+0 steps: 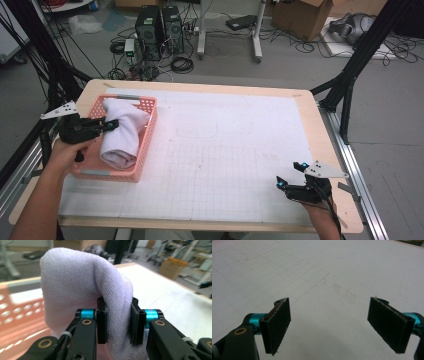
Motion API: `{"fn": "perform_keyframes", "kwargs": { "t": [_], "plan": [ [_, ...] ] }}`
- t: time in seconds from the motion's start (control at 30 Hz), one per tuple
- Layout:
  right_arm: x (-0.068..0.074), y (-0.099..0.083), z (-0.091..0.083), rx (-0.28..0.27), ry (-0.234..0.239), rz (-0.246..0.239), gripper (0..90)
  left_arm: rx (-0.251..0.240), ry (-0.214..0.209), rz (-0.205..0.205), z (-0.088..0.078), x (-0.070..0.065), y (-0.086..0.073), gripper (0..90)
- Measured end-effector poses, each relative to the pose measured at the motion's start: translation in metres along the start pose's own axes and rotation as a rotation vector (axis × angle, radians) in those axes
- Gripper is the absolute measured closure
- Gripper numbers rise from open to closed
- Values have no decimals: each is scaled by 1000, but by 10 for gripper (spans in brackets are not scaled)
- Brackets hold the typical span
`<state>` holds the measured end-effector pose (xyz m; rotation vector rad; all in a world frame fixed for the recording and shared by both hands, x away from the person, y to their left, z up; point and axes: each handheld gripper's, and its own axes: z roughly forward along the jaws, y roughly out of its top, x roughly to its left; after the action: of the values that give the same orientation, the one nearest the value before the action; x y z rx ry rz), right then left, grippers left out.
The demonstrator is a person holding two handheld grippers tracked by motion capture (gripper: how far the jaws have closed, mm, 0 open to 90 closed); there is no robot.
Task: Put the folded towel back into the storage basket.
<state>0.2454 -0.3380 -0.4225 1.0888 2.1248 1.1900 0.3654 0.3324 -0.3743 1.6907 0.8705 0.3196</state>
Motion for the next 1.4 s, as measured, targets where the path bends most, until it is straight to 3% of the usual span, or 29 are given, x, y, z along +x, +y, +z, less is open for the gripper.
{"fn": "perform_keyframes", "kwargs": {
  "t": [0.03, 0.07, 0.1, 0.13, 0.17, 0.27, 0.3, 0.33, 0.37, 0.4, 0.5, 0.53, 0.57, 0.67, 0.73, 0.8, 0.83, 0.93, 1.0, 1.03, 1.07, 1.17, 1.4],
  "plan": [
    [0, 0, 0, -2, -1, 1, 174, 23, 28, -12, -1, 1, 0, 693],
    [0, 0, 0, -4, -1, 2, 174, 23, 28, -12, -1, 1, 0, 669],
    [0, 0, 0, -2, -3, 3, 174, 40, 65, -42, -4, 3, 1, 636],
    [0, 0, 0, 0, -3, -2, 174, 40, 65, -42, -4, 3, 1, 590],
    [0, 0, 0, 0, -2, -1, 174, 62, 122, -53, -6, 3, 3, 533],
    [0, 0, 0, -1, -2, 1, 174, 82, 212, -85, -12, 6, 4, 419],
    [0, 0, 0, 0, -3, 1, 174, 82, 212, -85, -12, 6, 4, 400],
    [0, 0, 0, -1, -5, 1, 174, 106, 294, -88, -15, 6, 5, 401],
    [0, 0, 0, -1, -4, 3, 174, 132, 331, -75, -15, 5, 5, 398],
    [0, 0, 0, -2, -3, 3, 174, 132, 331, -75, -15, 5, 5, 390],
    [0, 1, 0, -2, -1, 4, 174, 162, 396, -61, -17, 3, 6, 386],
    [1, 1, 1, -2, -1, 3, 174, 163, 458, -45, -19, 1, 7, 385],
    [1, 1, 1, 0, 0, 5, 174, 163, 458, -45, -19, 1, 7, 381],
    [2, 1, 1, -2, 2, 2, 174, 186, 521, -10, -16, -5, 9, 383],
    [1, 1, 0, -3, 1, 0, 174, 177, 514, 2, -13, -9, 10, 396],
    [1, 1, 0, -2, 2, 2, 174, 234, 488, -15, -3, -9, 6, 397],
    [1, 1, 0, -2, 2, 2, 174, 234, 488, -15, -3, -9, 6, 394],
    [2, 1, 0, -5, 4, -2, 174, 323, 504, -45, 10, -5, -3, 377],
    [2, 1, 1, -2, 6, 1, 174, 408, 509, -21, 25, -6, -5, 377],
    [2, 1, 1, -1, 5, 2, 174, 408, 509, -21, 25, -6, -5, 374],
    [2, 1, 1, -1, 5, 3, 175, 447, 506, -22, 35, -6, -8, 373],
    [2, 2, 1, -3, 6, 2, 174, 472, 496, -15, 43, -6, -11, 379],
    [1, 2, -1, -9, 4, 2, 174, 425, 429, -21, 49, -5, -11, 398]
  ]
}}
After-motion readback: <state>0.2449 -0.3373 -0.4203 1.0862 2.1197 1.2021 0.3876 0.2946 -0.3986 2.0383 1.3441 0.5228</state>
